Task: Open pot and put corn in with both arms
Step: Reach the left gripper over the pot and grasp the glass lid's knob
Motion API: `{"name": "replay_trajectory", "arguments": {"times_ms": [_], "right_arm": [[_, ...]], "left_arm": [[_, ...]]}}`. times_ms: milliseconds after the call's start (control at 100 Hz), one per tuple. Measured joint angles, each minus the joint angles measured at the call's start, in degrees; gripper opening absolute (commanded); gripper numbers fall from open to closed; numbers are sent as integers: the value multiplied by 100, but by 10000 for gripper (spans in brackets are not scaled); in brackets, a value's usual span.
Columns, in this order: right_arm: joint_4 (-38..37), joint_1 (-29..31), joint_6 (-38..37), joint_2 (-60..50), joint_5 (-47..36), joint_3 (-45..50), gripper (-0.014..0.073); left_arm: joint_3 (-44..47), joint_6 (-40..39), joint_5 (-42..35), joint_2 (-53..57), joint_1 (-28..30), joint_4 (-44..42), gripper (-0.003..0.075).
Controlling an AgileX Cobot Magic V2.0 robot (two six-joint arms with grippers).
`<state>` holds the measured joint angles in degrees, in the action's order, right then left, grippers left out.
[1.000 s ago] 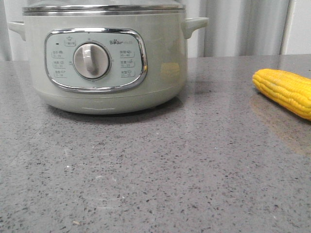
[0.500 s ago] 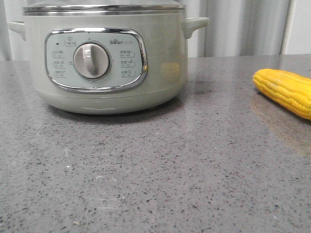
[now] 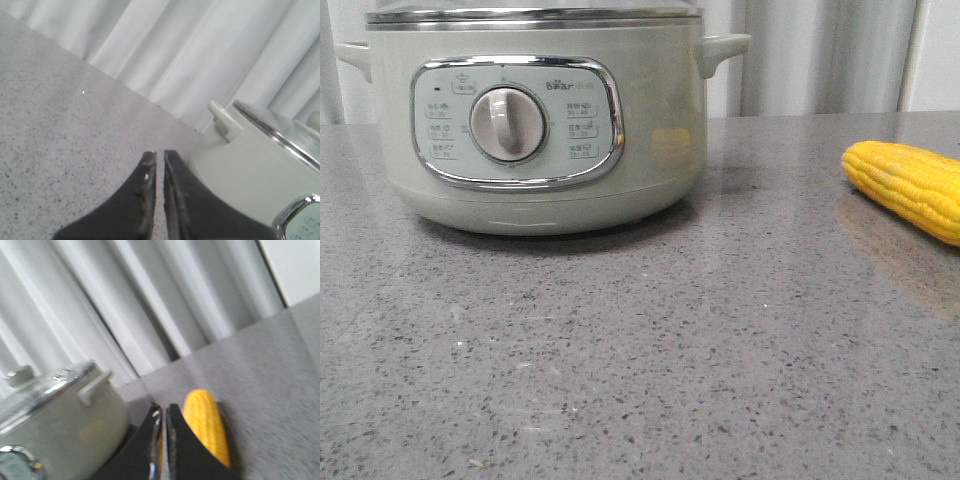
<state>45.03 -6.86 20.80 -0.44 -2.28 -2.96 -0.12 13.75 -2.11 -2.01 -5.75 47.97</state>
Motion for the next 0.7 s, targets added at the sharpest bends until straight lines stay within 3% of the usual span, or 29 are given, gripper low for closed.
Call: {"name": "replay_trajectory", "arguments": {"times_ms": [100, 270, 340, 460, 510, 600, 700], "right_arm": [[-365, 0, 0, 0, 564, -487, -74], [-1481, 0, 0, 692, 1742, -1399, -34], [-1827, 0, 0, 1145, 2071, -1762, 42], [-2149, 0, 0, 1875, 2404, -2396, 262], [-2204, 0, 0, 2135, 2497, -2652, 344], [-2249, 0, 10, 2535, 2628, -3069, 442], [-2268, 0, 10, 2830, 2669, -3372, 458]], "left_arm": [[-242, 128, 211, -60, 0, -304, -20], [-1286, 305, 1025, -750, 0, -1636, 2], [-1780, 393, 1280, -1201, 0, -2024, 97], [-2547, 563, 1434, -1991, 0, -2248, 361], [-2813, 591, 1435, -2303, 0, -2278, 425], [-3217, 706, 1447, -2863, 0, -2289, 450], [-3590, 1077, 1447, -3447, -212, -2308, 451]]}}
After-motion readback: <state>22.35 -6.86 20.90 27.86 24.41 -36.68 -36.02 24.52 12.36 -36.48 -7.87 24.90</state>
